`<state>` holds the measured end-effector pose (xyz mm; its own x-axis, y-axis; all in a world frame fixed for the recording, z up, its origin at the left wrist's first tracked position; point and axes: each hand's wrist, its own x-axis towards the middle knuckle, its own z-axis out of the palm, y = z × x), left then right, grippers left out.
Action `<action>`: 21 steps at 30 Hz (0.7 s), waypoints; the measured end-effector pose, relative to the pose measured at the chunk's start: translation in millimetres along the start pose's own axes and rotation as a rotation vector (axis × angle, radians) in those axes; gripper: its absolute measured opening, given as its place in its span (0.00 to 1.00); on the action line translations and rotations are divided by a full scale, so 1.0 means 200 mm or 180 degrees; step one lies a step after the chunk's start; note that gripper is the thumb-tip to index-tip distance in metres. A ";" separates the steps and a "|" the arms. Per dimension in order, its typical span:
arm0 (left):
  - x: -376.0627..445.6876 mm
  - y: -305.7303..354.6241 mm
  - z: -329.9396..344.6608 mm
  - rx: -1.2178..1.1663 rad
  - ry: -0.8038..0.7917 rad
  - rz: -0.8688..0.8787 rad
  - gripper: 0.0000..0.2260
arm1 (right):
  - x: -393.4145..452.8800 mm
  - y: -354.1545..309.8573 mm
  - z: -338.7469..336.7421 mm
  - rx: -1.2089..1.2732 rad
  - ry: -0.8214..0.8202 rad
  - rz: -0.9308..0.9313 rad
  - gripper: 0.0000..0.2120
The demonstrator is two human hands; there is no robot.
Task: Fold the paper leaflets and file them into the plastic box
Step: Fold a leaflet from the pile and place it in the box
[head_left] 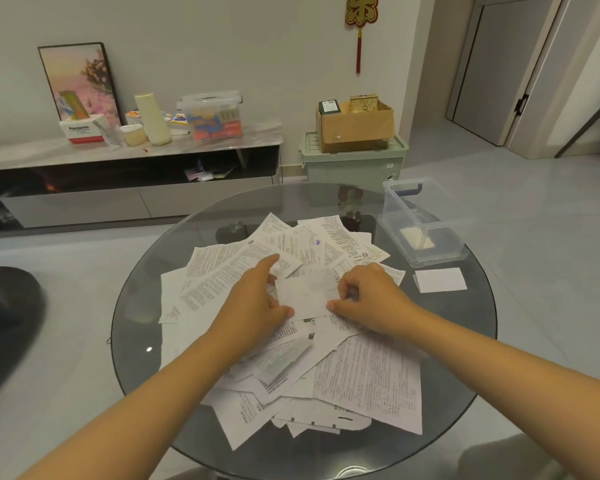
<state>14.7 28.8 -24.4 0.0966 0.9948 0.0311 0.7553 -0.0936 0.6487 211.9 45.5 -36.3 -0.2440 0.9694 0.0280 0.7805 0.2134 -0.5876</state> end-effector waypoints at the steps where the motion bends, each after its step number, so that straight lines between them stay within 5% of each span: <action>1: 0.00 -0.01 0.01 0.0151 -0.0043 0.0120 0.36 | 0.00 -0.01 0.01 -0.0096 0.0074 -0.0004 0.10; 6: 0.02 -0.03 0.01 0.1114 -0.0138 0.0845 0.17 | 0.01 -0.02 0.01 -0.0354 0.0268 -0.0513 0.22; 8: 0.01 -0.02 0.02 0.1343 -0.0324 0.0998 0.17 | 0.02 -0.02 0.01 -0.0627 0.0037 -0.0797 0.20; 12: 0.03 -0.03 0.03 0.1441 -0.0447 0.1025 0.19 | 0.03 -0.01 0.03 -0.0803 -0.0294 -0.0886 0.20; 21: 0.02 0.04 0.04 0.0818 0.0168 0.0705 0.06 | 0.05 -0.02 0.03 -0.0601 0.0279 -0.0752 0.09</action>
<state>26.0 30.8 -25.8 0.2478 0.9493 0.1933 0.8590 -0.3076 0.4092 203.0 54.0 -37.9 -0.3871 0.8953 0.2203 0.8033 0.4448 -0.3961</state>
